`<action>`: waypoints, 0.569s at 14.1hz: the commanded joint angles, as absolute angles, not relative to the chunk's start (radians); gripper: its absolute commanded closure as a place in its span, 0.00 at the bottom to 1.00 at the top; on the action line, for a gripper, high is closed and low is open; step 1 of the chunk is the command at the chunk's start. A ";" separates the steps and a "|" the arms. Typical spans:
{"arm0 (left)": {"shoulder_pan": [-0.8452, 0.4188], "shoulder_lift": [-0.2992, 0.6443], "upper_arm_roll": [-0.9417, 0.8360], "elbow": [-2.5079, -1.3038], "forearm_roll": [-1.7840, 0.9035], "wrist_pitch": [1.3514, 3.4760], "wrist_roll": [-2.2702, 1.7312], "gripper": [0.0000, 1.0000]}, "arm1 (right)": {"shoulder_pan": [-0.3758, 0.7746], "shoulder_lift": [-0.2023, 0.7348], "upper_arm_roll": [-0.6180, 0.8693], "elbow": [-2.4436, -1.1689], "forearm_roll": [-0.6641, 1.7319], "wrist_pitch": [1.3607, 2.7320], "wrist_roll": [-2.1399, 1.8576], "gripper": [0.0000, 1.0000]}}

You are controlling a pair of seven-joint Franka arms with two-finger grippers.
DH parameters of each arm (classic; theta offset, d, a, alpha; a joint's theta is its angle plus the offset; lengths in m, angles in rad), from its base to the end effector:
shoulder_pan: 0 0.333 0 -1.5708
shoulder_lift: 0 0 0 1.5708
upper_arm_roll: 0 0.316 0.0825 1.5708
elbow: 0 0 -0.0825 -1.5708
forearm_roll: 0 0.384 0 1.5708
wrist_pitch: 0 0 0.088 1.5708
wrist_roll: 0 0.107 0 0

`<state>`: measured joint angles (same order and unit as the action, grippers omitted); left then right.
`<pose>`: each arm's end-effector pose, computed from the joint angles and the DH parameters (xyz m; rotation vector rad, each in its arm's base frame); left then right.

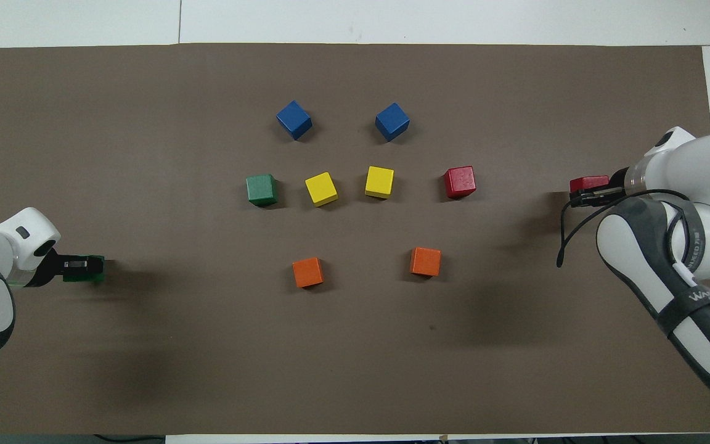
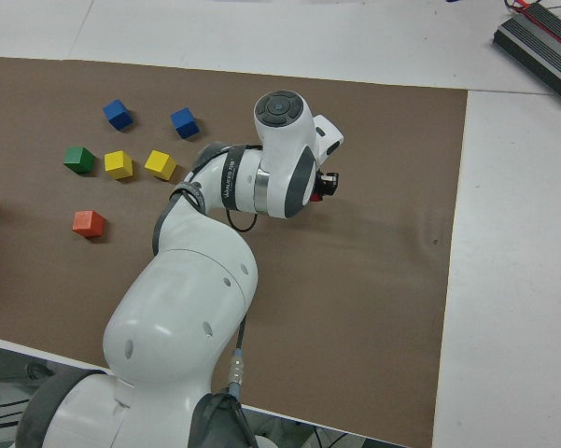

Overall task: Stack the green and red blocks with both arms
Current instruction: 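Lower and release both cubes on the table, then open both grippers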

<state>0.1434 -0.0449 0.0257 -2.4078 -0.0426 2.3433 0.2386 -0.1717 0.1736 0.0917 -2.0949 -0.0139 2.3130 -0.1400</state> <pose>0.4758 0.0806 0.3283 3.1062 -0.0614 -0.0200 0.5738 -0.0472 0.3439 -3.1387 -0.1059 -0.0716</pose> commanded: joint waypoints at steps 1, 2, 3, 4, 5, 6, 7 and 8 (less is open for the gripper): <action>0.158 -0.035 0.015 -2.427 -0.025 2.373 0.186 1.00 | -0.178 0.190 0.106 -2.094 -0.017 2.335 -0.144 1.00; 0.158 -0.028 0.015 -2.431 -0.025 2.393 0.175 1.00 | -0.178 0.199 0.106 -2.094 -0.017 2.336 -0.146 1.00; 0.158 -0.023 0.015 -2.437 -0.025 2.407 0.173 1.00 | -0.173 0.213 0.107 -2.094 -0.017 2.348 -0.144 1.00; 0.158 -0.023 0.014 -2.437 -0.025 2.407 0.175 1.00 | -0.166 0.218 0.106 -2.095 -0.017 2.355 -0.143 1.00; 0.155 -0.023 0.014 -2.437 -0.025 2.407 0.175 1.00 | -0.163 0.227 0.106 -2.095 -0.017 2.352 -0.143 1.00; 0.153 -0.023 0.014 -2.437 -0.025 2.408 0.175 1.00 | -0.161 0.232 0.106 -2.095 -0.017 2.350 -0.144 1.00; 0.153 -0.021 0.014 -2.437 -0.025 2.408 0.179 1.00 | -0.160 0.238 0.107 -2.097 -0.017 2.350 -0.144 1.00; 0.152 -0.021 0.014 -2.437 -0.025 2.411 0.184 0.89 | -0.160 0.245 0.106 -2.098 -0.017 2.355 -0.144 1.00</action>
<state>0.1442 -0.0144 0.0219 -2.4200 -0.0426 2.3821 0.1964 -0.1581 0.2326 0.1038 -2.0958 -0.0139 2.3332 -0.1400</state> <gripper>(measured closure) 0.454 0.445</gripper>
